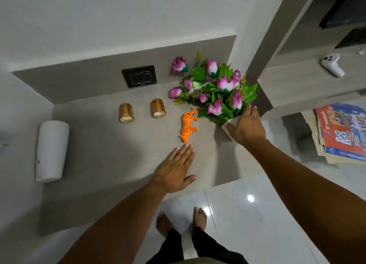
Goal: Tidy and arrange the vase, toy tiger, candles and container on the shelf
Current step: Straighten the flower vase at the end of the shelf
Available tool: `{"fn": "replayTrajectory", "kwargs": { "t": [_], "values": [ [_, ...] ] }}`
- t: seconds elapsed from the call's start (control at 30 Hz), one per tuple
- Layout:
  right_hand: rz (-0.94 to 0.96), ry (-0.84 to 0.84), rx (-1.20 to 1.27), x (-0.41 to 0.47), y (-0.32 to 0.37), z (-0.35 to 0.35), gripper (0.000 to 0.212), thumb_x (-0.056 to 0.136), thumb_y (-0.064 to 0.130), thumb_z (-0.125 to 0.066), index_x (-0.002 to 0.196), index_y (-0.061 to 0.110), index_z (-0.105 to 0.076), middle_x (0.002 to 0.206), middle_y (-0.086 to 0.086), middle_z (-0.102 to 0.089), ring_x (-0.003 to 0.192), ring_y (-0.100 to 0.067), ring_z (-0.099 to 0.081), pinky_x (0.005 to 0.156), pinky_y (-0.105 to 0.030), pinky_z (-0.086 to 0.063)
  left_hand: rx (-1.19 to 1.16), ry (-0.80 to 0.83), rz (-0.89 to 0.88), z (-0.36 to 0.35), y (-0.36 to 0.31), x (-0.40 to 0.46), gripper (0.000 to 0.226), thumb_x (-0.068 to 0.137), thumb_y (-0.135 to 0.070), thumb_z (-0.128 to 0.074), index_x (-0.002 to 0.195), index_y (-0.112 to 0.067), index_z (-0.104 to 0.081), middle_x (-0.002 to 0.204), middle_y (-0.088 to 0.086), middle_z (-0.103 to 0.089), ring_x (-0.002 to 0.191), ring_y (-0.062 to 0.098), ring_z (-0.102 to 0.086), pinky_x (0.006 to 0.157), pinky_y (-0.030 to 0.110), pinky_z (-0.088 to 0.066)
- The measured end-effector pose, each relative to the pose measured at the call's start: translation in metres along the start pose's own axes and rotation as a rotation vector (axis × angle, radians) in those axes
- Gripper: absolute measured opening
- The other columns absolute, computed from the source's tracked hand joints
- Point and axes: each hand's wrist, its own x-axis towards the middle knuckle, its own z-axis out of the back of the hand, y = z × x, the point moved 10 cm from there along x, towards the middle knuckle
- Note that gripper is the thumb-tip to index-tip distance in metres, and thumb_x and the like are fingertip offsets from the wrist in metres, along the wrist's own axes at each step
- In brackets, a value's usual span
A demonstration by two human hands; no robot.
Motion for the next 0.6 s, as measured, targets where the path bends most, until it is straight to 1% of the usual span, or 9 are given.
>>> {"fn": "replayTrajectory", "kwargs": {
  "t": [0.07, 0.17, 0.33, 0.37, 0.4, 0.43, 0.47, 0.5, 0.6],
  "values": [
    [-0.013, 0.028, 0.026, 0.001, 0.001, -0.001, 0.101, 0.088, 0.045, -0.066, 0.152, -0.004, -0.006, 0.16, -0.026, -0.015, 0.149, -0.038, -0.015, 0.12, -0.046, -0.02, -0.014, -0.005, 0.009, -0.001, 0.004, 0.002, 0.089, 0.098, -0.07, -0.016, 0.16, -0.007, -0.008, 0.171, 0.012, -0.006, 0.158, 0.026, 0.002, 0.128, 0.047, -0.01],
    [-0.047, 0.101, 0.052, 0.005, 0.003, -0.007, 0.101, 0.085, 0.042, -0.07, 0.151, -0.003, -0.009, 0.156, -0.024, -0.023, 0.142, -0.041, -0.028, 0.111, -0.049, -0.033, -0.005, -0.02, -0.002, -0.004, 0.007, 0.005, 0.09, 0.098, -0.072, -0.016, 0.161, -0.009, -0.007, 0.171, 0.01, -0.007, 0.158, 0.025, 0.002, 0.127, 0.047, -0.012],
    [-0.126, 0.152, 0.088, 0.017, 0.0, -0.007, 0.1, 0.073, 0.036, -0.084, 0.144, -0.005, -0.026, 0.14, -0.023, -0.042, 0.127, -0.04, -0.047, 0.1, -0.047, -0.047, -0.028, -0.018, -0.003, -0.007, 0.009, 0.007, 0.09, 0.097, -0.074, -0.012, 0.161, -0.011, -0.003, 0.171, 0.008, -0.002, 0.158, 0.023, 0.005, 0.128, 0.047, -0.013],
    [-0.139, 0.175, 0.097, 0.021, -0.001, -0.008, 0.092, 0.07, 0.036, -0.086, 0.138, -0.003, -0.037, 0.134, -0.021, -0.047, 0.121, -0.037, -0.052, 0.097, -0.046, -0.05, -0.034, -0.012, -0.001, -0.008, 0.01, 0.006, 0.089, 0.097, -0.074, -0.013, 0.161, -0.012, -0.003, 0.171, 0.008, -0.001, 0.158, 0.023, 0.006, 0.127, 0.047, -0.013],
    [-0.142, 0.195, 0.097, 0.024, -0.001, -0.009, 0.075, 0.068, 0.036, -0.087, 0.125, 0.002, -0.052, 0.126, -0.019, -0.054, 0.111, -0.034, -0.058, 0.091, -0.044, -0.054, -0.033, -0.019, -0.002, -0.008, 0.01, 0.007, 0.089, 0.097, -0.074, -0.014, 0.161, -0.012, -0.002, 0.171, 0.008, -0.001, 0.158, 0.023, 0.006, 0.127, 0.047, -0.013],
    [-0.142, 0.202, 0.095, 0.026, -0.001, -0.007, 0.054, 0.066, 0.036, -0.088, 0.104, 0.008, -0.062, 0.114, -0.016, -0.061, 0.099, -0.03, -0.062, 0.083, -0.041, -0.056, -0.033, -0.017, -0.001, -0.009, 0.01, 0.006, 0.089, 0.097, -0.073, -0.015, 0.161, -0.012, -0.002, 0.171, 0.008, -0.001, 0.158, 0.023, 0.006, 0.127, 0.048, -0.013],
    [-0.143, 0.2, 0.104, 0.028, -0.001, -0.006, 0.041, 0.064, 0.036, -0.089, 0.084, 0.013, -0.062, 0.103, -0.013, -0.065, 0.087, -0.027, -0.063, 0.075, -0.038, -0.056, -0.033, -0.015, -0.001, -0.009, 0.011, 0.006, 0.089, 0.097, -0.073, -0.015, 0.161, -0.012, -0.002, 0.171, 0.008, -0.001, 0.158, 0.023, 0.006, 0.127, 0.048, -0.013],
    [-0.152, 0.193, 0.132, 0.031, -0.003, -0.005, 0.039, 0.062, 0.035, -0.089, 0.075, 0.015, -0.059, 0.094, -0.011, -0.066, 0.078, -0.024, -0.062, 0.07, -0.036, -0.055, -0.034, -0.013, 0.0, -0.009, 0.011, 0.006, 0.089, 0.097, -0.073, -0.015, 0.161, -0.012, -0.002, 0.171, 0.008, -0.001, 0.158, 0.023, 0.006, 0.127, 0.048, -0.013],
    [-0.22, 0.129, 0.266, 0.036, -0.013, -0.002, 0.043, 0.059, 0.035, -0.091, 0.082, 0.016, -0.061, 0.087, -0.006, -0.062, 0.067, -0.018, -0.055, 0.066, -0.032, -0.049, -0.031, -0.026, 0.003, -0.009, 0.011, 0.006, 0.089, 0.097, -0.073, -0.015, 0.161, -0.012, -0.003, 0.171, 0.008, -0.002, 0.158, 0.024, 0.004, 0.127, 0.048, -0.014]
  ]
}}
